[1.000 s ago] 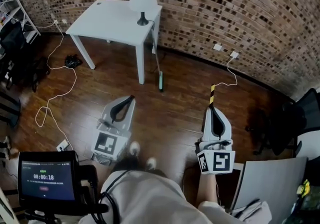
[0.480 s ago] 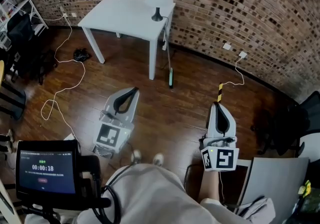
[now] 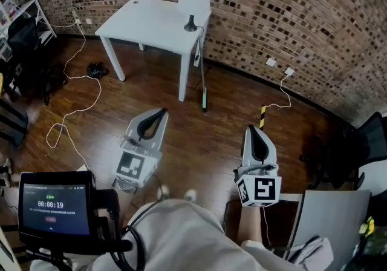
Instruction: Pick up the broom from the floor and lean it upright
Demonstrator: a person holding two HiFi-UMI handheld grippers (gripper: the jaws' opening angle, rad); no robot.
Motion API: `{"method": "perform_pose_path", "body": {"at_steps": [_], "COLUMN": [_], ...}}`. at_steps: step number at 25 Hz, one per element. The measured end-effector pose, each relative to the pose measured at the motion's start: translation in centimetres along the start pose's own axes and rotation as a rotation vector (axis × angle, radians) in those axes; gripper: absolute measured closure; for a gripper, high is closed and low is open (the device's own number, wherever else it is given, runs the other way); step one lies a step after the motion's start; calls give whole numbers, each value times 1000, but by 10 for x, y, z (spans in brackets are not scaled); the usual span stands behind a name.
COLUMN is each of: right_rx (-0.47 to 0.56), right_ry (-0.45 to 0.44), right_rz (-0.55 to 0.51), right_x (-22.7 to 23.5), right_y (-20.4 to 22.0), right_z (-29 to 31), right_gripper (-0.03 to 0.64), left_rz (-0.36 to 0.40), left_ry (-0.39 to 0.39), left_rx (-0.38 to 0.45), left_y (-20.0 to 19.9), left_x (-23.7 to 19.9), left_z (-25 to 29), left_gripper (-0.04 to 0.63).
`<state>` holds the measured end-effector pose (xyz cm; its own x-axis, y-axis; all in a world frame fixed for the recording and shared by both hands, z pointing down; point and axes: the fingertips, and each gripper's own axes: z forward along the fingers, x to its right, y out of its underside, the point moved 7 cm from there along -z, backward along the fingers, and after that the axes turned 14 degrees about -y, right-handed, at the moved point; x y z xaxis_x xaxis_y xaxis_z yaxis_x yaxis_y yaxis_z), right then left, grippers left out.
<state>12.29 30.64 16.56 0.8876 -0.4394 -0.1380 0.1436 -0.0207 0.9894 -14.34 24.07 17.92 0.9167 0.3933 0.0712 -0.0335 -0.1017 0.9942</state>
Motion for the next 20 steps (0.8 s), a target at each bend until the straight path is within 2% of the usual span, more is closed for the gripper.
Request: {"method": "perform_pose_path", "body": {"at_steps": [14, 20], "right_rx": [-2, -5], "right_ry": [4, 2], "right_rz": [28, 33], "right_x": [-10, -14], "right_y": [7, 8], "right_z": [-2, -3], "right_gripper": [606, 606], "left_rz": [-6, 36], "left_ry": [3, 13], "left_rx": [6, 18], "left_y": [1, 7], "left_x": [1, -2], "left_z": [-13, -18], "left_gripper": [594, 594]}}
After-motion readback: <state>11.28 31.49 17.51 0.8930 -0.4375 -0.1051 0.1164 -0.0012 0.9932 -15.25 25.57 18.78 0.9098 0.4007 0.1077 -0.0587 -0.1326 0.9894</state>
